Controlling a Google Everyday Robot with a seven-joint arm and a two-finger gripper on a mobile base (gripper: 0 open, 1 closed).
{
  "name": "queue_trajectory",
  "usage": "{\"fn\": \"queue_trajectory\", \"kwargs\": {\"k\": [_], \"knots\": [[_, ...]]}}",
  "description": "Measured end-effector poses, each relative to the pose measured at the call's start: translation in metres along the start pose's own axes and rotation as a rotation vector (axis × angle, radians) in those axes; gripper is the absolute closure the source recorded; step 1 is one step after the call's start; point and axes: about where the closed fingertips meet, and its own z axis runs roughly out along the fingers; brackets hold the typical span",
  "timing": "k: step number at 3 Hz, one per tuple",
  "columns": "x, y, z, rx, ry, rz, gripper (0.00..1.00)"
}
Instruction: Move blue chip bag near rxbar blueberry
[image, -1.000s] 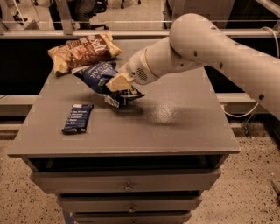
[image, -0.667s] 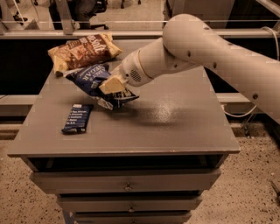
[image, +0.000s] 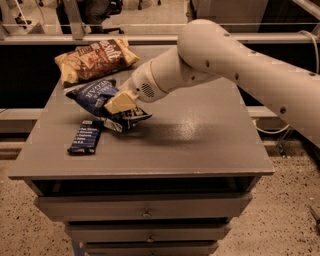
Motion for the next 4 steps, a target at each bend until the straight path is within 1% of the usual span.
{"fn": "queue_trajectory", "kwargs": {"k": [1,2,3,4], "knots": [[0.000,0.003,0.004,-0.007,0.001,0.000,0.15],[0.001,0.004,0.007,-0.006,0.000,-0.001,0.00],[0.000,-0.005,-0.012,0.039,-0.014,-0.015,0.00],[-0.004,-0.025,-0.067,0.110,-0.052,-0.051,0.00]]}}
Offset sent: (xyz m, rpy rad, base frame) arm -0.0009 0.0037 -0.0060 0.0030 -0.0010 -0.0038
